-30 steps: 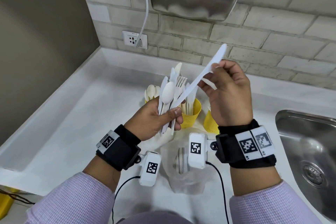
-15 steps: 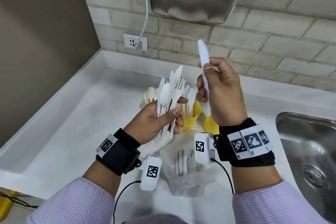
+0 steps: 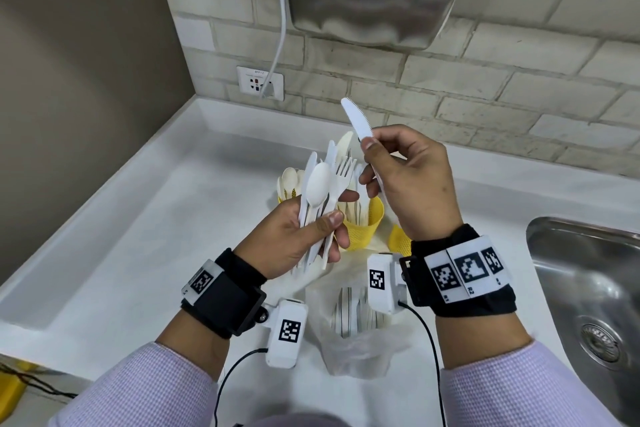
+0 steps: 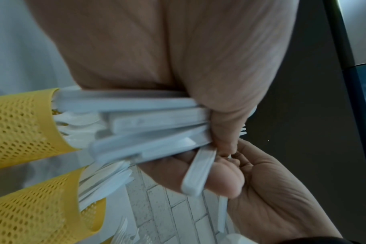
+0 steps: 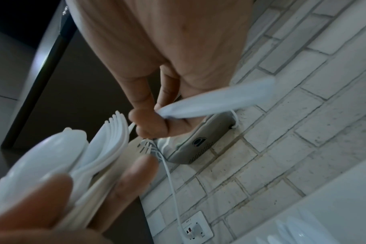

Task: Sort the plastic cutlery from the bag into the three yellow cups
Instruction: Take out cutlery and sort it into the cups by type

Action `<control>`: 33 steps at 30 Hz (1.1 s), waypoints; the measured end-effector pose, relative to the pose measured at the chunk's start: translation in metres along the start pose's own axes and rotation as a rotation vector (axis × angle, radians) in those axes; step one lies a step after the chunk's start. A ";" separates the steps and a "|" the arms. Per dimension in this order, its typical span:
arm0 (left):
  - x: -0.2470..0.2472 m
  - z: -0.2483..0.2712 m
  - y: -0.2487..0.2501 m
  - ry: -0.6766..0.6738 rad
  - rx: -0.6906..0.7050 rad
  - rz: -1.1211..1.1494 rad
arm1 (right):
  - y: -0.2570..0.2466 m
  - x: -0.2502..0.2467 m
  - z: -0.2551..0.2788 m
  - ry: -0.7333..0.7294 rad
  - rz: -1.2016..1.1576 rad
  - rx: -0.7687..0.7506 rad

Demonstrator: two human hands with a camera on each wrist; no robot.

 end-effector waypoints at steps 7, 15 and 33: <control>-0.001 0.000 0.002 0.001 -0.002 -0.008 | 0.007 0.010 -0.001 -0.115 0.037 0.064; 0.001 0.000 0.000 -0.017 -0.016 -0.034 | 0.010 0.009 -0.004 -0.156 -0.016 0.094; 0.005 -0.004 -0.001 -0.001 -0.030 -0.046 | 0.020 -0.002 -0.012 0.003 -0.444 0.227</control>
Point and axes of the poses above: each hand's wrist, its own z-axis away from the middle knuckle, its own x-axis out of the palm, y = z × x, the point moved 10 cm from there along -z, towards the middle knuckle
